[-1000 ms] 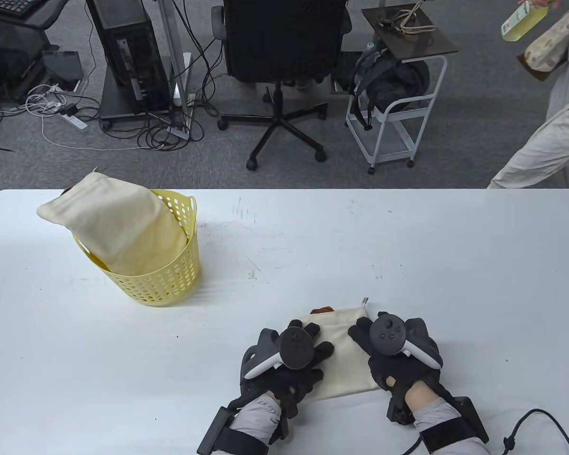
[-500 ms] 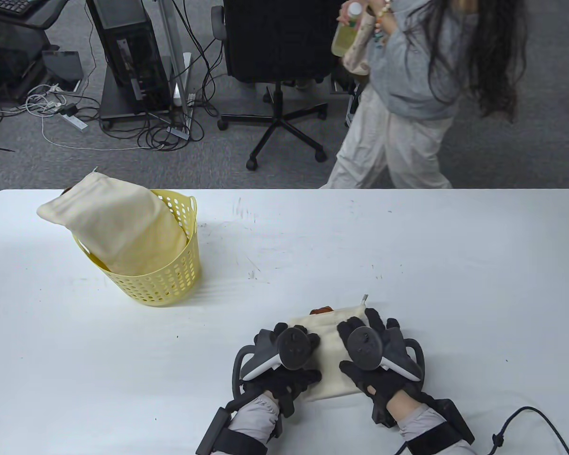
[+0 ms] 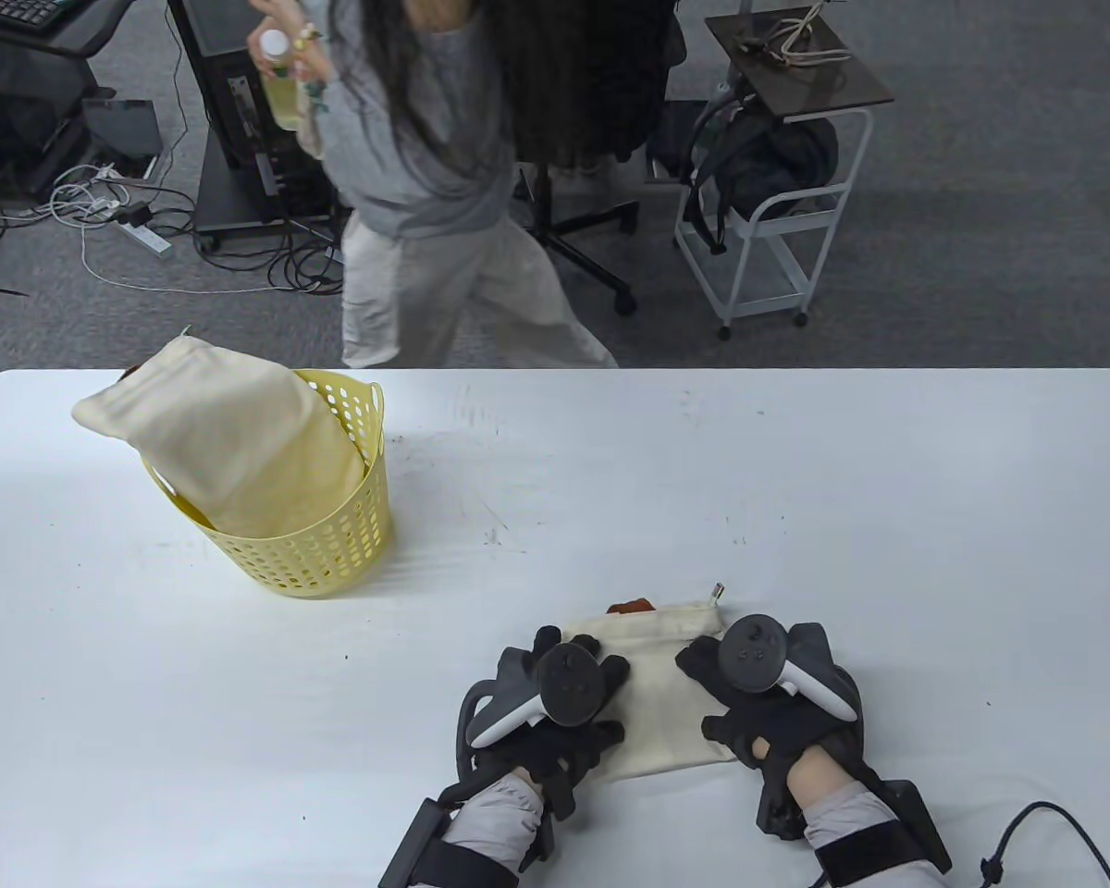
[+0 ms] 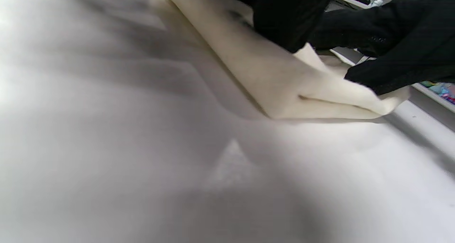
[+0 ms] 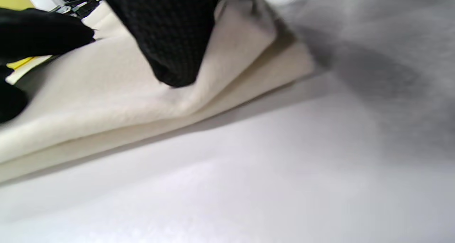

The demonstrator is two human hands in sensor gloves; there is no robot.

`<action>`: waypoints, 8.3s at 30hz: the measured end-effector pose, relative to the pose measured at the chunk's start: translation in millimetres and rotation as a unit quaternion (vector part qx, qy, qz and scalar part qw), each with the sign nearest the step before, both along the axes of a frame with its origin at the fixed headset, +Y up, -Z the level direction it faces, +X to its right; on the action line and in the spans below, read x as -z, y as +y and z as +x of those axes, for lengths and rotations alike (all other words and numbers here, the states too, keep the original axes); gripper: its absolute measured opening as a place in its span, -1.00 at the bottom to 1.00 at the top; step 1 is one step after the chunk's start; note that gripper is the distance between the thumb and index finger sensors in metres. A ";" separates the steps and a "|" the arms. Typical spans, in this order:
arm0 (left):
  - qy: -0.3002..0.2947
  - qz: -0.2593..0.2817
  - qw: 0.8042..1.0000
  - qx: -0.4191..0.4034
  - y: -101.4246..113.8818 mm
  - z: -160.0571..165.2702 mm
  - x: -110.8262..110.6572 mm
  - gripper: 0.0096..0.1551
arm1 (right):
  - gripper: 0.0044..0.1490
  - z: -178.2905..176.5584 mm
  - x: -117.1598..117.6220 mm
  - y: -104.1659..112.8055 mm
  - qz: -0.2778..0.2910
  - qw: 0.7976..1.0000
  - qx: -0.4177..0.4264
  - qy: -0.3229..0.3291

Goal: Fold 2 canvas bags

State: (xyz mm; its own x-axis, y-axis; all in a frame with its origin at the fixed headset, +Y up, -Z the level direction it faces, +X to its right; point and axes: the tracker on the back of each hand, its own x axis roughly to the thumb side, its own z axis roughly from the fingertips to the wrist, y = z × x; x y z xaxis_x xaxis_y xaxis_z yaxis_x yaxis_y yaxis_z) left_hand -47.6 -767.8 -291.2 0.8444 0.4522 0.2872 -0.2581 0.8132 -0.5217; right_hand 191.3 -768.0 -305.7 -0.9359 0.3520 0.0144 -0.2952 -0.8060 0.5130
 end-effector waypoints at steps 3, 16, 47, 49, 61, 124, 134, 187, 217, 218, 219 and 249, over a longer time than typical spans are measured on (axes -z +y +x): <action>-0.017 -0.041 0.998 -0.042 -3.4 -0.7 2.8 -0.33 | -0.06 -2.3 1.1 -0.9 -0.021 1.000 -0.001 0.007; 0.003 -0.036 0.999 -0.004 -3.9 -15.0 7.0 0.02 | 0.01 -16.5 -1.0 0.0 0.014 0.998 -0.057 0.011; 0.051 0.037 0.996 -0.066 14.7 -26.4 5.0 -0.12 | -0.35 4.7 23.6 3.7 0.070 0.991 0.026 -0.109; 0.056 0.034 0.995 -0.081 15.6 -29.0 4.8 -0.13 | -0.36 15.7 35.7 3.5 0.065 0.987 0.033 -0.143; 0.060 0.020 0.994 -0.086 13.7 -30.7 6.9 -0.15 | -0.32 60.0 96.5 5.6 0.098 0.952 -0.067 -0.281; 0.404 0.032 0.753 -0.519 183.4 -312.5 46.2 -0.04 | -0.20 29.4 0.3 29.5 0.133 0.831 0.491 -0.223; 0.377 0.000 0.680 -0.629 140.4 -335.4 83.4 -0.12 | -0.20 33.7 2.0 29.9 0.135 0.827 0.493 -0.234; 0.002 -0.102 0.746 -0.658 223.3 -160.1 11.0 -0.33 | -0.18 -9.1 -11.7 89.1 0.178 0.775 0.606 0.033; 0.018 -0.298 0.751 -0.589 80.9 -48.3 23.6 0.08 | -0.20 -29.5 -10.1 71.3 0.066 0.806 0.587 0.036; 0.003 -0.305 0.764 -0.569 82.5 -42.6 20.0 0.12 | -0.20 -30.6 -10.3 70.4 0.063 0.811 0.581 0.036; -0.005 -0.307 0.777 -0.549 84.0 -39.0 17.4 0.18 | -0.20 -31.5 -10.6 69.8 0.061 0.814 0.577 0.035; 0.138 -0.176 0.597 -0.770 47.6 -129.8 48.3 -0.32 | -0.27 14.9 -2.8 52.8 0.214 0.787 0.559 -0.149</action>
